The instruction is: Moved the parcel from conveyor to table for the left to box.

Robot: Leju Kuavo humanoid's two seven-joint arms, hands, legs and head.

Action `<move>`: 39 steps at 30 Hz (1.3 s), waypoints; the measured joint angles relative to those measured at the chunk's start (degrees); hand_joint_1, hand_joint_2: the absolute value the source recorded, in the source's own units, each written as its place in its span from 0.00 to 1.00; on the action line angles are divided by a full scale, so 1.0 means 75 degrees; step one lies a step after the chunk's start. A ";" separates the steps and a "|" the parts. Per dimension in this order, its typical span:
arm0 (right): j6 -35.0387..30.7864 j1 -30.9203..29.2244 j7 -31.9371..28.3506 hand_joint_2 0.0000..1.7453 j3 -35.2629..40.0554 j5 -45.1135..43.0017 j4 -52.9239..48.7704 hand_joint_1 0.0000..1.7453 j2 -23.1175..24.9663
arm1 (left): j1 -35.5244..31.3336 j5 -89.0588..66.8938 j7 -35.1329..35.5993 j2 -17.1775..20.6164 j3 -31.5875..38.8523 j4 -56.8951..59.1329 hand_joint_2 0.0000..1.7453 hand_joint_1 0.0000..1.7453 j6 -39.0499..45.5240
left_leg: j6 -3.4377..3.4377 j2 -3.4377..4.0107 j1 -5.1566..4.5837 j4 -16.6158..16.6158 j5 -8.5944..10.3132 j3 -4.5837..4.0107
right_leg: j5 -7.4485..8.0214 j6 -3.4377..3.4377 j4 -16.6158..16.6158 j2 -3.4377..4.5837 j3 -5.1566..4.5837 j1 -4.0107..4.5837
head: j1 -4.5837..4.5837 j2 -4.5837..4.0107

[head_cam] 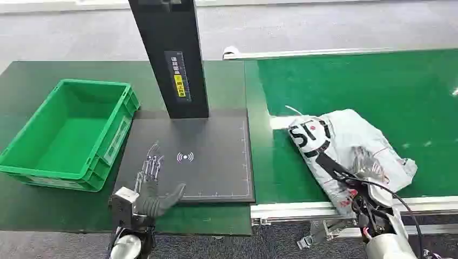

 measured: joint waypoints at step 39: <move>-0.3074 0.0797 -0.4022 1.00 -0.1705 -0.4535 -0.1120 1.00 0.0697 | 0.0137 -0.0090 0.0204 -0.0047 -0.0151 -0.0021 1.00 0.00 0.0335 | 0.0005 -0.0003 0.0001 0.0004 -0.0004 0.0011 | -0.0004 0.0008 -0.0004 -0.0002 0.0023 0.0002 | -0.0003 0.0000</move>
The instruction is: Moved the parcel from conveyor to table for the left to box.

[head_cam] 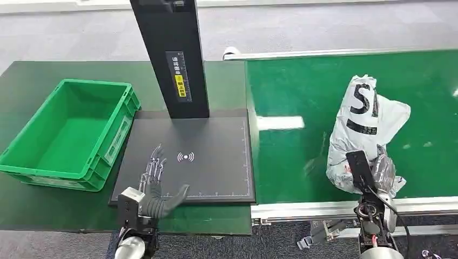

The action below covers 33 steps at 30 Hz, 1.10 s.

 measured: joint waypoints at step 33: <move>-0.1486 0.1132 -0.1740 1.00 0.6276 0.2472 -0.5047 1.00 0.0694 | 0.0324 0.0411 -0.1134 0.0146 -0.0058 -0.3007 1.00 0.00 0.4375 | -0.0011 0.0001 0.0005 -0.0005 0.0008 -0.0021 | -0.0003 -0.0007 0.0005 -0.0007 -0.0017 0.0006 | 0.0003 0.0000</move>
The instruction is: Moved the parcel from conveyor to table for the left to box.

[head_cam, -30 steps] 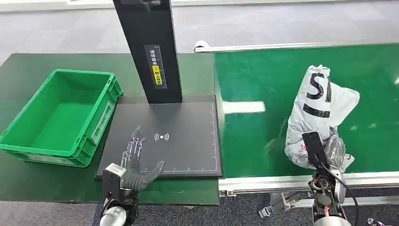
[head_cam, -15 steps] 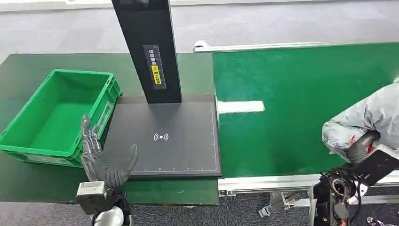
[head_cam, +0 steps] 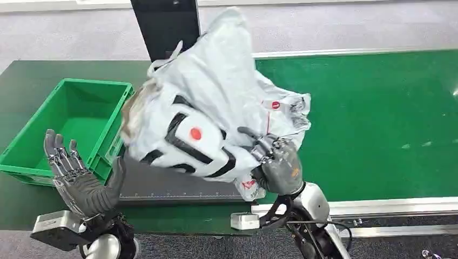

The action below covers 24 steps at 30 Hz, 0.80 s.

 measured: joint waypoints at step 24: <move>0.0692 -0.3239 0.1957 1.00 0.2470 0.0710 0.5986 1.00 0.0387 | 0.0359 -0.0053 0.0000 -0.0006 0.0029 0.0023 1.00 0.00 -0.0650 | 0.0004 0.0004 0.0001 0.0003 0.0020 0.0011 | 0.0015 -0.0001 0.0002 0.0005 0.0002 0.0001 | -0.0003 0.0002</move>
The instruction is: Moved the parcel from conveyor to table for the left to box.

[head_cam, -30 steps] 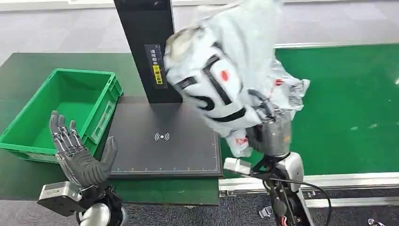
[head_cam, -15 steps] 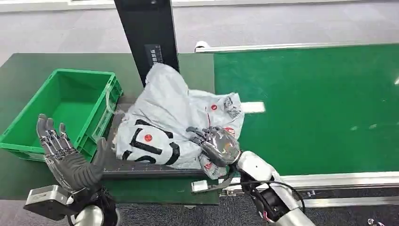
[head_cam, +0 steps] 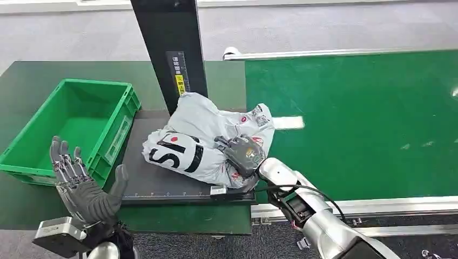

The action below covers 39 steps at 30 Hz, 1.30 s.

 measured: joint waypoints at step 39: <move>0.7217 0.2425 -0.1928 1.00 -0.3448 -0.8625 -0.2344 0.00 0.0108 | -0.1296 -0.3887 0.2448 0.0216 -0.1221 0.4225 1.00 0.00 -0.1646 | -0.0001 0.0007 0.0000 0.0000 -0.0004 -0.0012 | 0.0000 -0.0001 -0.0001 0.0006 -0.0020 0.0000 | 0.0003 -0.0003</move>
